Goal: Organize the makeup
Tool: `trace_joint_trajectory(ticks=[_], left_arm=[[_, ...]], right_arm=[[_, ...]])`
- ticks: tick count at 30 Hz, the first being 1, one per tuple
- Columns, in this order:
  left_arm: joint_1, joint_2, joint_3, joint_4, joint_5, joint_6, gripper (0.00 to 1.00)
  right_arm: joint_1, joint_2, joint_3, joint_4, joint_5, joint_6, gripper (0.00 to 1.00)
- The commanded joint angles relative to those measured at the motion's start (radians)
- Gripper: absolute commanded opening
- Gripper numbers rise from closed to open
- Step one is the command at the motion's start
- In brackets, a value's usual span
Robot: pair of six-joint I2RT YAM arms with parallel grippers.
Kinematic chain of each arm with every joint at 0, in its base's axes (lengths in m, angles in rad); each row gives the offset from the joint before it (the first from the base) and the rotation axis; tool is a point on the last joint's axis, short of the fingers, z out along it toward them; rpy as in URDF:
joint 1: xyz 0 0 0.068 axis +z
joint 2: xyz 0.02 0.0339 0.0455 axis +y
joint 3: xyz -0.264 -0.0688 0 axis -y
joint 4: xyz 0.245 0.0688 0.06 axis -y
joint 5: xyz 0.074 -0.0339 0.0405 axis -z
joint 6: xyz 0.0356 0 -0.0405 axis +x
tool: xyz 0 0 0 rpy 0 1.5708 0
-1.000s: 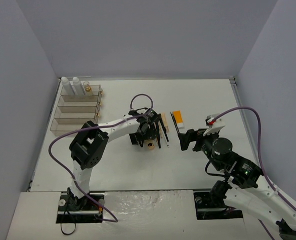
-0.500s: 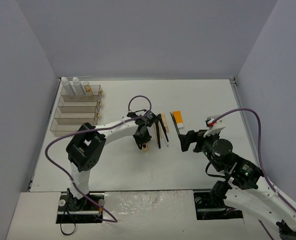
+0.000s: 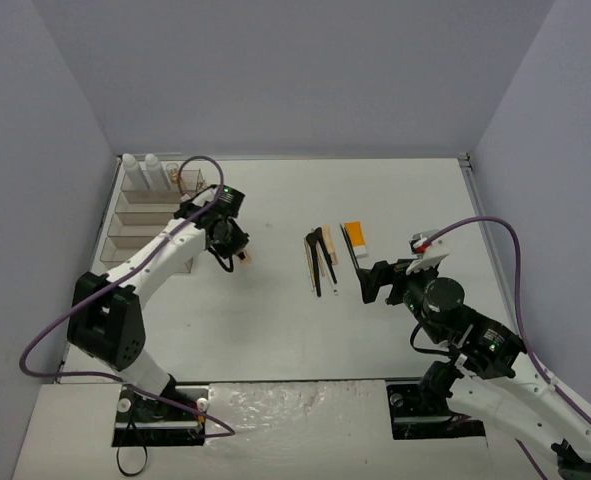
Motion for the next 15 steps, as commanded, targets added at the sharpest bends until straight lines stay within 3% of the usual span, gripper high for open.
trace_joint_trajectory(ticks=[1,8,15], left_arm=[[0.209,-0.074,0.044,0.001,0.022,0.010,0.13],[0.454,0.041,0.163,0.078,0.131,-0.071,0.14],[0.514,0.219,0.371,0.093,0.150,-0.121,0.14]], right_arm=[[0.002,0.016,0.023,0.063,0.006,-0.018,1.00],[0.001,0.026,0.047,0.068,-0.007,-0.040,1.00],[0.002,0.026,0.055,0.069,-0.015,-0.054,1.00]])
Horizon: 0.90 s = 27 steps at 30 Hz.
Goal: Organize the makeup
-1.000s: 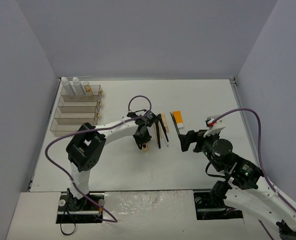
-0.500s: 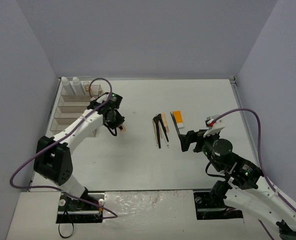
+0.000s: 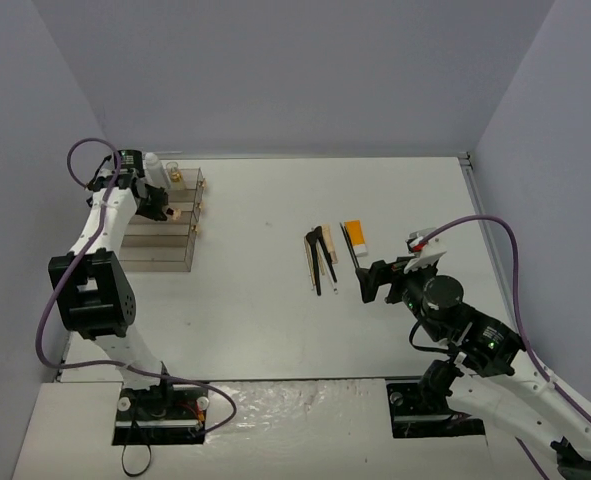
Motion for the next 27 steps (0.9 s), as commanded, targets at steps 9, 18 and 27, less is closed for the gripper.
trace_joint_trajectory(ticks=[9,18,27], left_arm=[[0.042,0.178,0.260,0.057,0.038,-0.176,0.18],[0.059,0.208,0.227,0.106,0.004,-0.236,0.22],[0.078,0.262,0.253,0.103,-0.025,-0.274,0.27]], right_arm=[[0.002,0.006,0.055,0.067,-0.018,-0.036,1.00],[0.002,0.015,0.045,0.067,-0.023,-0.044,1.00],[0.002,0.013,0.044,0.068,-0.023,-0.044,1.00]])
